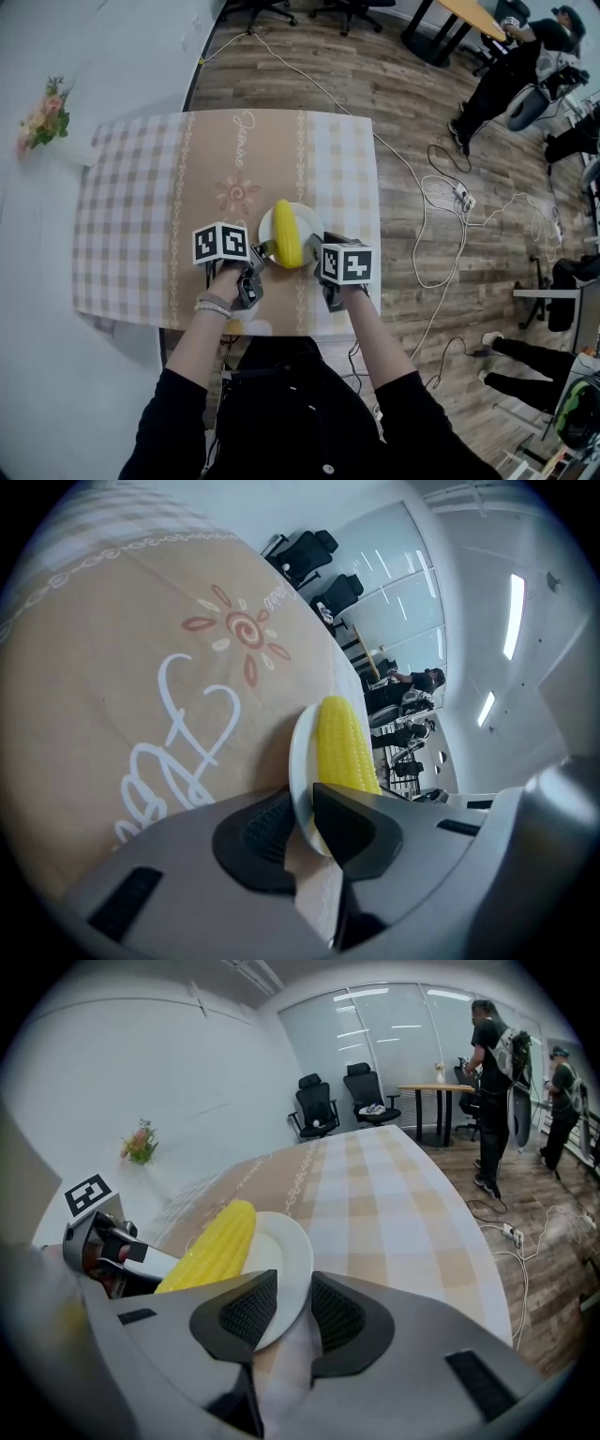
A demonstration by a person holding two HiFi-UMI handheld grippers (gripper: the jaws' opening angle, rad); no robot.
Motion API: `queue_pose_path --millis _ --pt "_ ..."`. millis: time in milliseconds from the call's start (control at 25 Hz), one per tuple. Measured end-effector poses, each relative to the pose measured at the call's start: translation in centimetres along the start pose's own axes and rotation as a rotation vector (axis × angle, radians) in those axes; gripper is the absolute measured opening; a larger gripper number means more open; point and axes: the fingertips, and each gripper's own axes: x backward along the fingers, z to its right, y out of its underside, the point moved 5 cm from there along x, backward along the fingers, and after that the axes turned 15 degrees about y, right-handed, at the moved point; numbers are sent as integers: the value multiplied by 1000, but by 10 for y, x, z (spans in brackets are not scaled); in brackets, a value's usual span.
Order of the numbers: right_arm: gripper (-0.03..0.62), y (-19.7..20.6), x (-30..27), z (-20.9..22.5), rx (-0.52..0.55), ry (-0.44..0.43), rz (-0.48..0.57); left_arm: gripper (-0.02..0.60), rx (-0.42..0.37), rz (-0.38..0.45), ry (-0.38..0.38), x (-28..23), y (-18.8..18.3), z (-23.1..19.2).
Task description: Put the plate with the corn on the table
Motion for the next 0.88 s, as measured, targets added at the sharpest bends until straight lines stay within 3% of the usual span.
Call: queue_pose_path --millis 280,560,880 --pt "144 -1 0 -4 81 30 -1 63 -5 -40 -15 5 3 0" --pt "144 -2 1 -4 91 38 3 109 -27 -44 -6 6 5 6" --pt "146 -4 0 -5 128 49 5 109 -67 -77 -39 14 10 2"
